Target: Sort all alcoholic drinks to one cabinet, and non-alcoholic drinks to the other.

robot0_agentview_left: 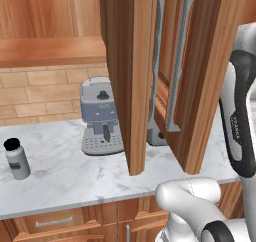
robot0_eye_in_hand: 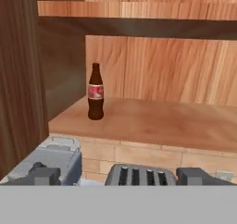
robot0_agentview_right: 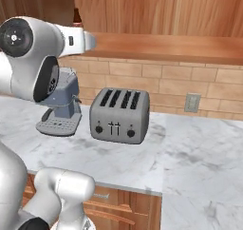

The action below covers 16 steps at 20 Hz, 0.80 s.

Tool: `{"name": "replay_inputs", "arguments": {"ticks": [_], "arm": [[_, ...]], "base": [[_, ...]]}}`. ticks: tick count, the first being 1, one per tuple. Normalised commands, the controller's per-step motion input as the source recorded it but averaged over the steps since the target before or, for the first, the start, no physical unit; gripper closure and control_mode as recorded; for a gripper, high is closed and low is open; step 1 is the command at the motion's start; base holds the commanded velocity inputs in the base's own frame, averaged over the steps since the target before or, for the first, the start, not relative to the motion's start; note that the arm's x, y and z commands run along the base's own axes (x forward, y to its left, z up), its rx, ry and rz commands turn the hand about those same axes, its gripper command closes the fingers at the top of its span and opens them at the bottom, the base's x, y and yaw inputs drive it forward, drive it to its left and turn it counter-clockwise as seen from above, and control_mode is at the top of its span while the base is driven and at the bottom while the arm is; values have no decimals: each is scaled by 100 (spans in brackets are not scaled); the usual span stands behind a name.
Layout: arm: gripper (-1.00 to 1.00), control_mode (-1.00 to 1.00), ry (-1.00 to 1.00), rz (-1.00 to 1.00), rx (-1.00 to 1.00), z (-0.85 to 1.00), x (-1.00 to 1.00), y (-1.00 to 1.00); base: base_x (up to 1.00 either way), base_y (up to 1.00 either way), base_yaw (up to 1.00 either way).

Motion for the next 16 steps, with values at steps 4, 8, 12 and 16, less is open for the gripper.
{"name": "replay_inputs", "arguments": {"ticks": [4,8,12,16], "arm": [[-100,-100,27,-31,0,0,-90,-45],[-100,-100,29,-19,1,-16,-75,-47],[-100,-100,31,-6,9,-29,-58,-32],[-100,-100,27,0,14,-33,-38,-7]], "base": [[0,0,0],[0,0,0],[0,0,0],[0,0,0]]}}
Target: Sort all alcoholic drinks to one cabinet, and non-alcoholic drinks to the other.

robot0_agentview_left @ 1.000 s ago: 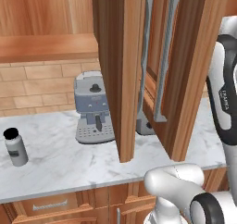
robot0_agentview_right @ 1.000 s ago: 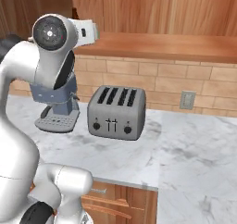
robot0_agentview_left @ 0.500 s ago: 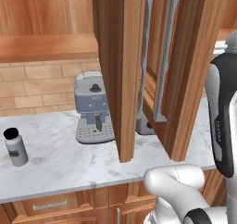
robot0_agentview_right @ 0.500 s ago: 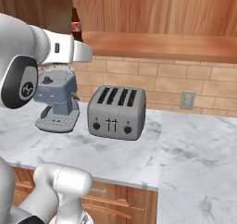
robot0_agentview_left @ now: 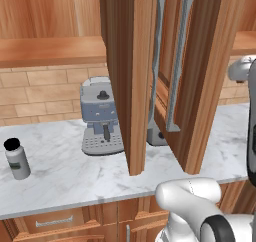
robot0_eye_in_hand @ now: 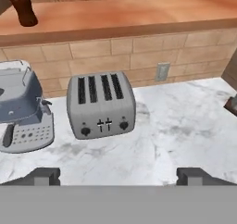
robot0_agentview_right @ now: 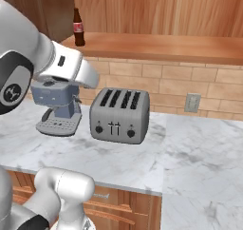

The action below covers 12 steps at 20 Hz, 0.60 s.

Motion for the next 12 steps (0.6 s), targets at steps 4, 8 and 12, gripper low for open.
{"name": "replay_inputs", "arguments": {"ticks": [4,8,12], "arm": [[-100,-100,17,0,15,-38,-24,0],[-100,-100,10,0,13,-56,-1,0],[-100,-100,7,0,10,-63,0,3]], "base": [[0,0,0],[0,0,0],[0,0,0]]}}
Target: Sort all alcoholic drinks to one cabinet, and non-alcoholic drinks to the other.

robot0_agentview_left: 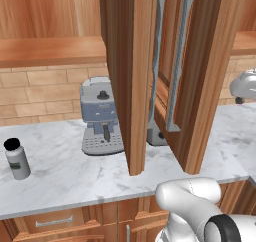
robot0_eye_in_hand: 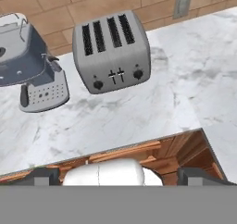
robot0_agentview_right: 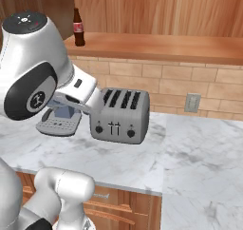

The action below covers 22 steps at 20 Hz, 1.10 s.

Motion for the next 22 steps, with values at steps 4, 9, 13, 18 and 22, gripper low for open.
{"name": "replay_inputs", "arguments": {"ticks": [4,9,13,18,22], "arm": [[-100,-100,2,0,4,-54,0,9],[-100,-100,0,0,0,-22,-7,7],[-100,-100,0,0,0,-2,-4,2],[-100,-100,0,0,0,0,-5,0],[-100,100,-1,0,0,-1,-14,0]], "base": [[0,0,0],[0,0,0],[0,0,0],[0,0,0],[-73,-12,0]]}}
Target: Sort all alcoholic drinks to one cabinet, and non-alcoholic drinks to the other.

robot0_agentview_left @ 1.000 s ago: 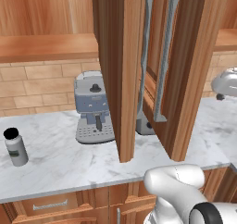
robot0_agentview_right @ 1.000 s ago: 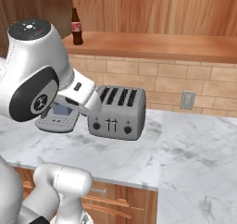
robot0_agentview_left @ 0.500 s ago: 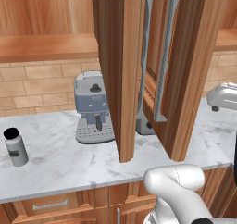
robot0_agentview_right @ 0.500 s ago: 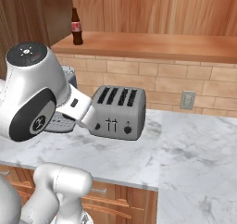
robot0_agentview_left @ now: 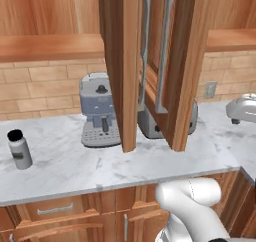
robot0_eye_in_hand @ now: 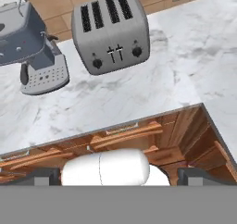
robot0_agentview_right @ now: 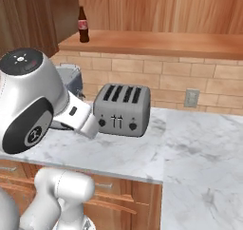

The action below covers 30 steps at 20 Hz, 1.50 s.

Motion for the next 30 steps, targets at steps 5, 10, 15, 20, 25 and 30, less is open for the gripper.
{"name": "replay_inputs", "arguments": {"ticks": [5,10,15,20,25,30], "arm": [[-100,100,0,0,0,0,0,0],[-100,100,0,0,0,0,0,0],[-100,100,0,0,0,0,0,0],[-100,100,0,0,0,0,0,0],[-100,100,0,0,0,0,0,0],[-100,100,0,0,0,0,0,0]], "base": [[-100,-3,-1],[-64,2,0],[-45,51,0],[-23,97,0],[-13,100,0],[-9,100,0]]}}
